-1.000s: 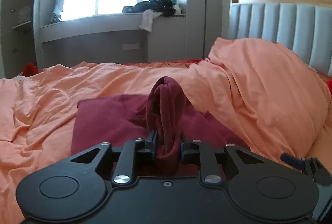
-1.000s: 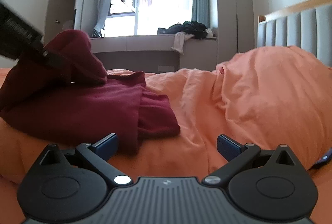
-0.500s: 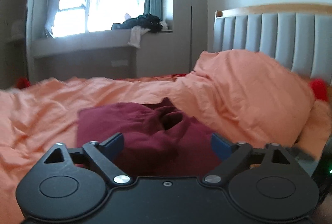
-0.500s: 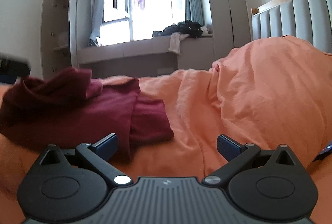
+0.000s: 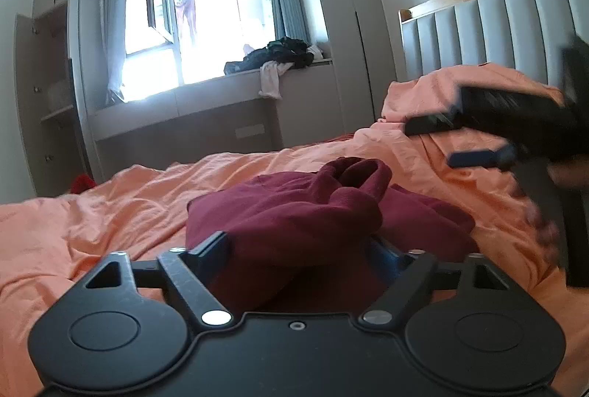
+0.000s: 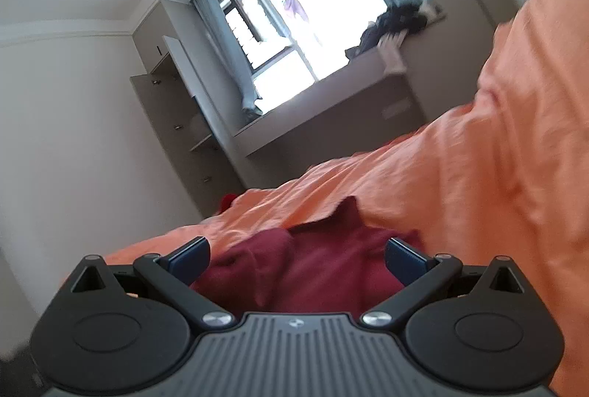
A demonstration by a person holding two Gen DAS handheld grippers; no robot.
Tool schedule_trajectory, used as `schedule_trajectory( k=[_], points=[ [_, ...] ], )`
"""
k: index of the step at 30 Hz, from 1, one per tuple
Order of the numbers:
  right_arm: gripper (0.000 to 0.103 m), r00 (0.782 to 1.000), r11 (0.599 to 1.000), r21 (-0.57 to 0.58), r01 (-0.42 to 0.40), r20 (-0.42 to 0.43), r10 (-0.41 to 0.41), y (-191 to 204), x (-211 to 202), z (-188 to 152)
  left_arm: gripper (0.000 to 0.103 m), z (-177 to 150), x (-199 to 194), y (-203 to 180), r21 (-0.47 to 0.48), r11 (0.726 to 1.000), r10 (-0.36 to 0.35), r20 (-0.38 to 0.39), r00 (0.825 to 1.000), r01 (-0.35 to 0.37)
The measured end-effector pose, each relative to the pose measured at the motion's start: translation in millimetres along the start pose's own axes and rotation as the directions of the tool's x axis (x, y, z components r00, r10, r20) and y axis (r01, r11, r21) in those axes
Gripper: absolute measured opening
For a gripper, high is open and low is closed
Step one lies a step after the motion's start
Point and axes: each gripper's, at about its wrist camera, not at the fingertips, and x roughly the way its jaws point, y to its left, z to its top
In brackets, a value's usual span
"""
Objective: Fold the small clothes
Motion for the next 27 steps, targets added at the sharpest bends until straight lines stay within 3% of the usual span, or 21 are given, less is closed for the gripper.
schedule_trajectory(
  k=[2,5,7,13,17,22,27],
  points=[
    [0.103,0.999,0.999,0.013,-0.031,-0.020,0.032,0,18,10,0.071,-1,-1,0,0.003,1.000,0.007,0.005,1.000,-0.007],
    [0.098,0.996,1.000,0.003,-0.027,-0.082,0.027,1,49,17,0.067,-3,-1,4,-0.018,1.000,0.004,0.004,1.000,-0.004],
    [0.085,0.989,1.000,0.022,-0.014,-0.144,0.017,-1,73,18,0.065,-3,-1,4,-0.027,1.000,0.005,0.005,1.000,-0.005],
    [0.064,0.967,0.996,0.085,-0.031,-0.249,0.051,1,108,3,0.062,-5,-1,4,-0.030,1.000,0.002,0.000,1.000,-0.002],
    [0.062,0.962,0.993,0.119,-0.026,-0.268,0.057,-1,112,-4,0.065,-6,0,2,-0.025,1.000,0.002,0.000,1.000,-0.002],
    [0.051,0.962,0.989,0.147,-0.012,-0.267,0.052,-6,110,-3,0.073,-6,-3,6,-0.039,0.999,-0.005,0.007,1.000,0.005],
    [0.050,0.962,0.985,0.169,-0.017,-0.267,0.063,-8,114,0,0.079,-7,-4,2,-0.014,1.000,0.015,0.001,1.000,-0.015]
  ],
)
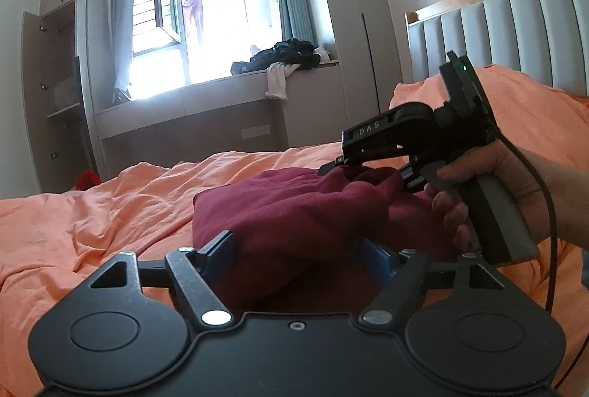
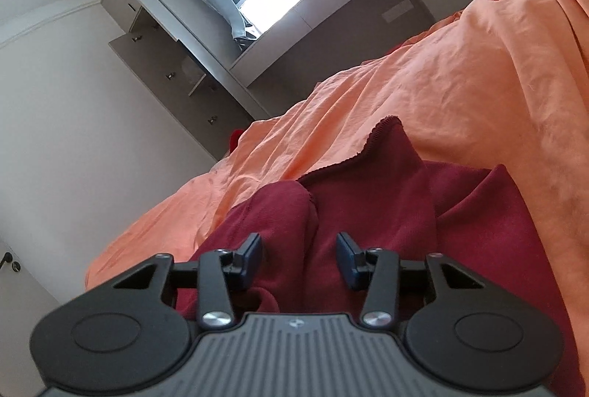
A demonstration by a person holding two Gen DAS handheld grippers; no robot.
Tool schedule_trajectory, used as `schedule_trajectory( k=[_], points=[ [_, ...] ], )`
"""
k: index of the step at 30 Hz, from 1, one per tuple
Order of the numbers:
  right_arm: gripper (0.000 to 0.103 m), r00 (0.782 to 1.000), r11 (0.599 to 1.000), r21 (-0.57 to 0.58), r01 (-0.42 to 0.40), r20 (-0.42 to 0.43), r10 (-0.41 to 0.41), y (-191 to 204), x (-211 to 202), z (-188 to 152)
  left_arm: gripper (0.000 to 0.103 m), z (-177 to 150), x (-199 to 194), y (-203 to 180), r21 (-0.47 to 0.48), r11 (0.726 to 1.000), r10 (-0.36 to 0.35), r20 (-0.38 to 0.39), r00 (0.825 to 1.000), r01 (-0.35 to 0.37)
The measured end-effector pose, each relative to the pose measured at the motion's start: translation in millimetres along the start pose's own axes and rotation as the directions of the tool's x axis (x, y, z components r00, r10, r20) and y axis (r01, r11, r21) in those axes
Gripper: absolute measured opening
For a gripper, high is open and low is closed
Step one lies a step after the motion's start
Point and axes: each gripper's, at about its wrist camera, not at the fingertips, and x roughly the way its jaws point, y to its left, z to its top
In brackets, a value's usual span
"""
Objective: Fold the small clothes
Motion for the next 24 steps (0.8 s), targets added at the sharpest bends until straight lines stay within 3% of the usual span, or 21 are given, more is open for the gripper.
schedule_trajectory(
  k=[3,6,13,17,24],
  points=[
    [0.049,1.000,1.000,-0.013,0.001,-0.001,-0.001,3,0,0,0.083,-2,3,-5,0.033,0.999,0.039,-0.013,0.999,-0.038],
    [0.038,1.000,1.000,-0.019,-0.002,-0.012,0.002,4,4,0,0.082,-3,11,-8,0.065,0.993,0.100,-0.042,0.994,-0.097],
    [0.009,1.000,0.998,-0.065,-0.002,0.016,0.003,14,7,-2,0.058,-2,4,-8,0.057,0.991,0.123,-0.008,0.992,-0.123],
    [0.007,0.998,0.988,-0.154,0.007,0.060,0.003,29,0,-2,0.036,0,2,-9,0.056,0.991,0.124,0.010,0.992,-0.124],
    [0.006,0.986,0.959,-0.285,0.011,0.161,0.037,51,-26,14,0.026,8,0,-13,0.070,0.994,0.085,0.046,0.995,-0.088]
  ],
)
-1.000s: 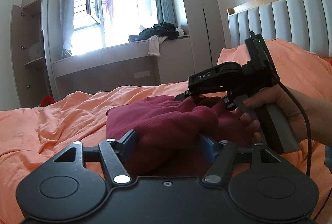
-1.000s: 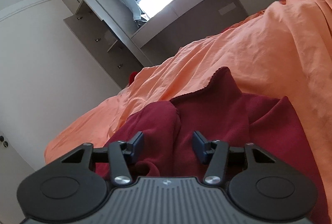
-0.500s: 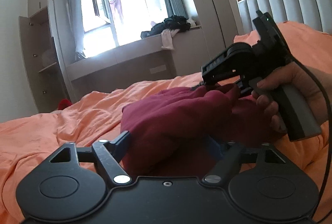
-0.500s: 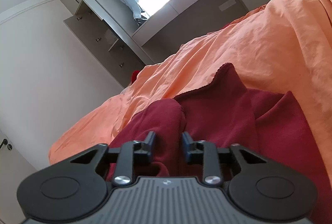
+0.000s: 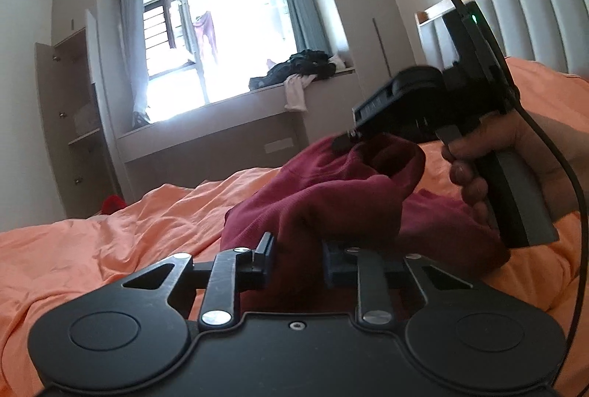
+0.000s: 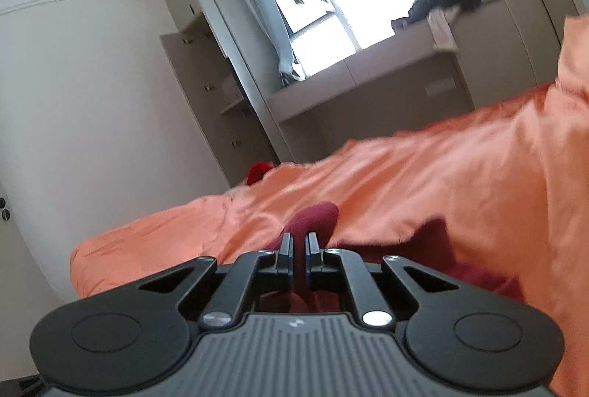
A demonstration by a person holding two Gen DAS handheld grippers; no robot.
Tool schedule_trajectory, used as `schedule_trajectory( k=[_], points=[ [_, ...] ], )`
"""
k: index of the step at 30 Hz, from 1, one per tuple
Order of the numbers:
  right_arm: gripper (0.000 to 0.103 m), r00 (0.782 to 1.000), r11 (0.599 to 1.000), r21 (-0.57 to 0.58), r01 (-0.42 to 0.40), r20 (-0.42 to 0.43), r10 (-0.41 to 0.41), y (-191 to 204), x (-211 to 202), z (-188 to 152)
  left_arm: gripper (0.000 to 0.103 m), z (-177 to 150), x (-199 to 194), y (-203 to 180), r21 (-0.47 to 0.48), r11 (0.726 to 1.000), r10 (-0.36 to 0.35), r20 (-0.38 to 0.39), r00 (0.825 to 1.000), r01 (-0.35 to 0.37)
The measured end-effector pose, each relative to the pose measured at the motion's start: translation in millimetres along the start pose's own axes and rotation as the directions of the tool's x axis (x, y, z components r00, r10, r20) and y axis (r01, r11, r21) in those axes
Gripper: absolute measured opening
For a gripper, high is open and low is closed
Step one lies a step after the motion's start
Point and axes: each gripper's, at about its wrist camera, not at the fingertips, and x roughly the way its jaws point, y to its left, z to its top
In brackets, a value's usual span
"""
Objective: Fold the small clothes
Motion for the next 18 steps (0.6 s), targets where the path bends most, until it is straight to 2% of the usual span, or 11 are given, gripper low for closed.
schedule_trajectory(
  k=[5,9,18],
  points=[
    [0.006,0.998,0.999,-0.027,0.034,0.050,-0.033,-5,-21,16,0.024,16,0,-13,0.019,0.998,-0.060,0.016,0.998,0.060],
    [0.006,0.995,0.997,-0.017,0.080,0.068,-0.078,-19,-39,19,0.024,22,4,-27,0.045,0.993,-0.112,-0.001,0.994,0.112],
    [0.006,0.983,0.983,0.039,0.181,0.028,-0.182,-52,-56,-10,0.025,9,11,-50,0.131,0.973,-0.185,-0.061,0.981,0.191]
  ],
)
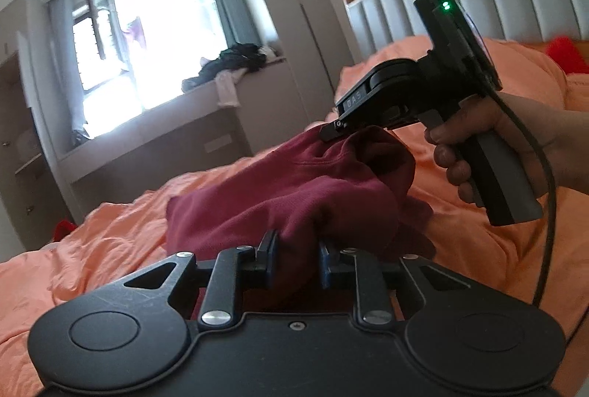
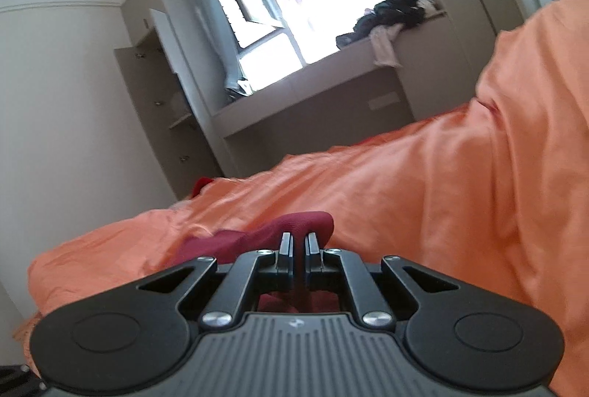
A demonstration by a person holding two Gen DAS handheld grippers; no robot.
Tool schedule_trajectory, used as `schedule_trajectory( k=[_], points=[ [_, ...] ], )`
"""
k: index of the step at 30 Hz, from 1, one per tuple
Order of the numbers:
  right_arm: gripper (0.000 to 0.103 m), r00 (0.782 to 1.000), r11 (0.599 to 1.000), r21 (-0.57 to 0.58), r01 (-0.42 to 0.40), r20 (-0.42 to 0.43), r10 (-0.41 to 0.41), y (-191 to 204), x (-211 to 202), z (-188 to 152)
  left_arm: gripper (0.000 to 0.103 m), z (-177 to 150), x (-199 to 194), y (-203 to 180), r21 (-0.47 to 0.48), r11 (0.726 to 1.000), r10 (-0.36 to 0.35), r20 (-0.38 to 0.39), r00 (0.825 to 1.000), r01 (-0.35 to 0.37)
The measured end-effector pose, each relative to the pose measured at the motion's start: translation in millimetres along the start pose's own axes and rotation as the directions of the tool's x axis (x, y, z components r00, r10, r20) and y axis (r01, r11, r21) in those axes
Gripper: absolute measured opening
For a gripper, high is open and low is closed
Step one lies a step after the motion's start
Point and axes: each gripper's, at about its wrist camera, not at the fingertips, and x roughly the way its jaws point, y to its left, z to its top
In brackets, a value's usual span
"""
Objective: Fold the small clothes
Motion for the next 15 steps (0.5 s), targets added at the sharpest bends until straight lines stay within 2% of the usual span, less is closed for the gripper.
schedule_trajectory(
  k=[4,7,9,11,13,14,15],
  points=[
    [0.006,0.998,0.999,0.015,0.040,-0.040,-0.040,-10,11,-15,0.029,-5,4,1,-0.023,0.999,-0.045,-0.028,0.999,0.044],
    [0.006,0.998,0.998,0.033,0.047,-0.054,-0.045,-11,16,-22,0.036,-6,2,7,-0.055,0.995,-0.081,-0.016,0.997,0.080],
    [0.007,0.997,0.998,0.039,0.051,-0.055,-0.049,-11,18,-23,0.043,-9,-2,13,-0.088,0.990,-0.112,-0.004,0.994,0.111],
    [0.012,0.997,0.998,0.041,0.057,-0.057,-0.054,-11,16,-25,0.057,-11,-5,17,-0.131,0.979,-0.158,0.014,0.987,0.158],
    [0.018,0.996,0.997,0.036,0.067,-0.057,-0.065,-13,14,-25,0.067,-15,-10,25,-0.183,0.962,-0.199,0.041,0.979,0.203],
    [0.019,0.996,0.997,0.028,0.070,-0.056,-0.069,-13,12,-25,0.070,-16,-12,28,-0.210,0.953,-0.212,0.054,0.976,0.219],
    [0.025,0.996,0.997,0.017,0.078,-0.055,-0.077,-11,10,-26,0.071,-17,-13,31,-0.229,0.946,-0.221,0.064,0.973,0.230]
  ],
)
